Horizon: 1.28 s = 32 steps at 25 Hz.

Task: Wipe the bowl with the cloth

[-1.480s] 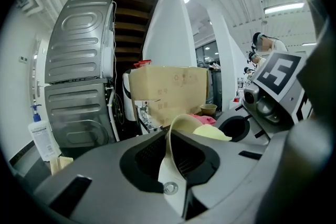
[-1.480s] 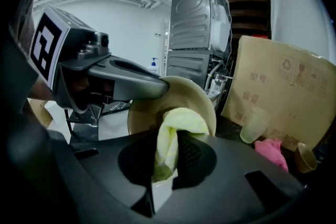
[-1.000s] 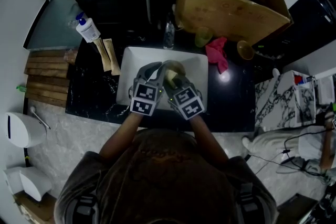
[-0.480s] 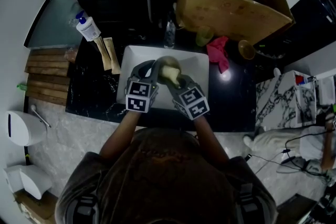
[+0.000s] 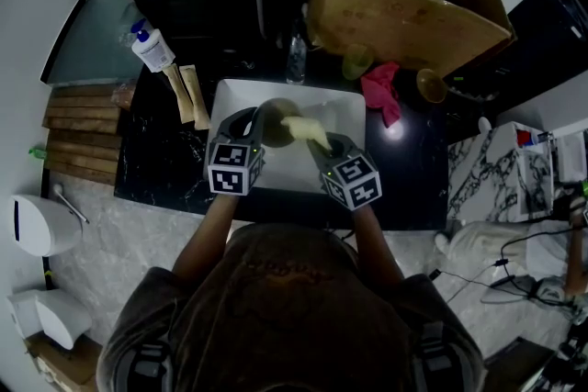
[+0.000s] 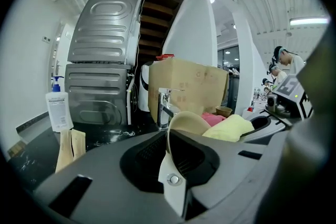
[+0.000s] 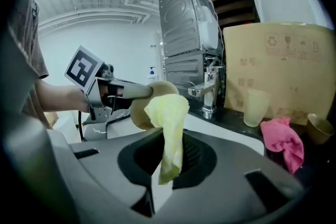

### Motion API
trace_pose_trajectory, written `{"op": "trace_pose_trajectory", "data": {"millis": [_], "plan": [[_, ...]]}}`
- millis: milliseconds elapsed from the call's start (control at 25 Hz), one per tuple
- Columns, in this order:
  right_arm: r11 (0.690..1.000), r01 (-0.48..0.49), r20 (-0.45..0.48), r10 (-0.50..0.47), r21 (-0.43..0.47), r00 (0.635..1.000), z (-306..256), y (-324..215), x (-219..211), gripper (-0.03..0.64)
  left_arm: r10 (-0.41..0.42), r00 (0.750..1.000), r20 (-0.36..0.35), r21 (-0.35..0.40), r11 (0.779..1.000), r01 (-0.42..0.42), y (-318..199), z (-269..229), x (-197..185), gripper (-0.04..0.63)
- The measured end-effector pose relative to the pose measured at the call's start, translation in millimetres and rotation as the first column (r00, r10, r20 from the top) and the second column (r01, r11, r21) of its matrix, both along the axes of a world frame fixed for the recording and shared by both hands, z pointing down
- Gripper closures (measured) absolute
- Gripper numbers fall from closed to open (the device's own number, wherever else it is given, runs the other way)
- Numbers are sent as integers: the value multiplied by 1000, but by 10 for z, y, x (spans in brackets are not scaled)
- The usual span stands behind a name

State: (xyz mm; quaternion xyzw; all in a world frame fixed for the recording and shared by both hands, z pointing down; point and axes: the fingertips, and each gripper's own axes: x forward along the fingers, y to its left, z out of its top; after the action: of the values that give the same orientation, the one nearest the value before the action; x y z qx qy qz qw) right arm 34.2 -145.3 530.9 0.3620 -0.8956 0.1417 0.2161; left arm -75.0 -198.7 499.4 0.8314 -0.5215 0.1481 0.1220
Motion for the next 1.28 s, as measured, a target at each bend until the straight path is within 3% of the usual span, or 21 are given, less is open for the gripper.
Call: {"op": "trace_pose_trajectory", "data": {"millis": [360, 520, 680, 840, 1040, 1160, 1280], "plan": [[975, -205, 87, 213, -87, 973, 165, -77, 566, 597, -41, 999, 22, 3, 999, 41, -4, 14, -210, 571], [972, -232, 117, 234, -28, 965, 21, -137, 556, 597, -38, 999, -8, 50, 998, 38, -24, -98, -205, 572], [964, -254, 165, 239, 74, 957, -216, -193, 488, 597, -28, 999, -31, 172, 985, 33, -41, -339, -222, 572], [941, -284, 217, 242, 186, 946, -487, -222, 471, 597, 4, 999, -51, 326, 945, 13, -15, -673, -225, 572], [890, -328, 287, 240, 317, 927, -795, -227, 492, 597, 68, 994, -81, 510, 860, -18, 113, -1124, -180, 574], [871, -341, 309, 235, 353, 922, -899, -199, 469, 597, 91, 991, -102, 583, 812, -15, 202, -1279, -175, 572], [865, -344, 319, 231, 366, 919, -956, -182, 441, 597, 103, 988, -119, 611, 791, -9, 252, -1338, -179, 574]]}}
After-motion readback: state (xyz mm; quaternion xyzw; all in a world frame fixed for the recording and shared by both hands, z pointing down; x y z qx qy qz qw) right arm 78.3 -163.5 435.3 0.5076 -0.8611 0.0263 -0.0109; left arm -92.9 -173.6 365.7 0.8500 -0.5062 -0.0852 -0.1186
